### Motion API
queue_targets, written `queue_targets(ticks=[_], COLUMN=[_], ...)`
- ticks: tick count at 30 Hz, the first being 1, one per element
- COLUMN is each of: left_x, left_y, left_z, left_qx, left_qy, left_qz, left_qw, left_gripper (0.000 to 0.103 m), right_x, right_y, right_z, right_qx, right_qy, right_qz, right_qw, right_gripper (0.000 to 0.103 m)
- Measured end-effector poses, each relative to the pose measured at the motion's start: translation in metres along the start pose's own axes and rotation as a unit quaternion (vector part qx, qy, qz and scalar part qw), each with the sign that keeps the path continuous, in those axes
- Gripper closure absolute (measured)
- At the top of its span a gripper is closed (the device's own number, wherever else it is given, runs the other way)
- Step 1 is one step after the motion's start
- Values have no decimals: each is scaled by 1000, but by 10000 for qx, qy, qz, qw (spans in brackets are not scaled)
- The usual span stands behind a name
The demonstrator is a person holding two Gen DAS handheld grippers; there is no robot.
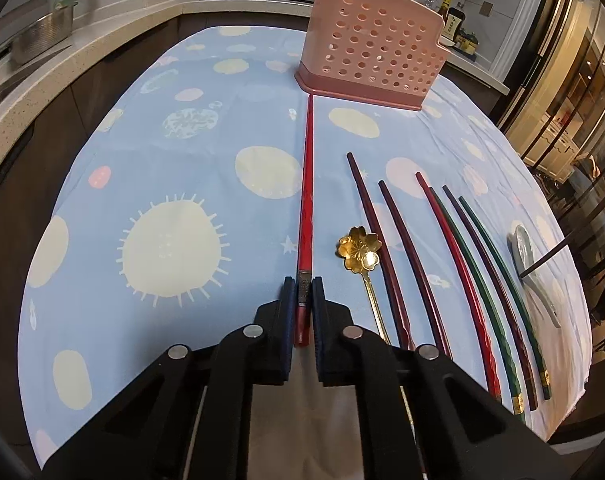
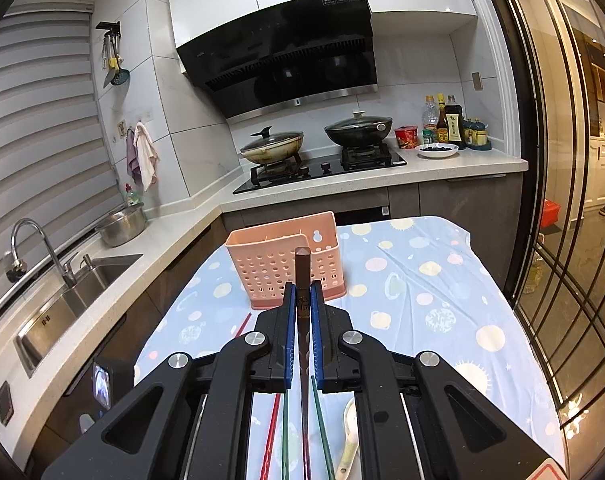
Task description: Organize utensils
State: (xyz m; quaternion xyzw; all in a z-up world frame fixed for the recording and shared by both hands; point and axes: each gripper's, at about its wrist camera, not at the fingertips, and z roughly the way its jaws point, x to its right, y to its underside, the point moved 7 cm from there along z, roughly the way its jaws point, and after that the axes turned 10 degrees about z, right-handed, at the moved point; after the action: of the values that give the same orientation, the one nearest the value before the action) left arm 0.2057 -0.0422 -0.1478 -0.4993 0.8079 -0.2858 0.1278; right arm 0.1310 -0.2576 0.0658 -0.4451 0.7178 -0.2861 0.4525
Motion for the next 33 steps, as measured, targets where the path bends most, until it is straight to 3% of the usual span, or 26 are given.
queue_targets(ticks=[5,12,22,33], left_x=[0,-2,-4,5], left_y=[-3,-36,-138,-259], left_z=[-13,-72,-137,-185], left_qx=[97,746,1724,2492], left_qy=[71,-84,-473,-654], left_qz=[-49,118,537,799], left_qw=[9999,9971,9824,9629], left_gripper=[96,96,96,96], right_x=[3,0,-8,-23], right_y=[2,-10,-49,-134], right_z=[0,1,27,81], right_qx=[-38,102,210,482], right_qy=[23,13,-185,-152], right_qz=[14,-71,-122,-231], right_qw=[10000,9999,9995,9985], right_gripper=[96,96,96,96])
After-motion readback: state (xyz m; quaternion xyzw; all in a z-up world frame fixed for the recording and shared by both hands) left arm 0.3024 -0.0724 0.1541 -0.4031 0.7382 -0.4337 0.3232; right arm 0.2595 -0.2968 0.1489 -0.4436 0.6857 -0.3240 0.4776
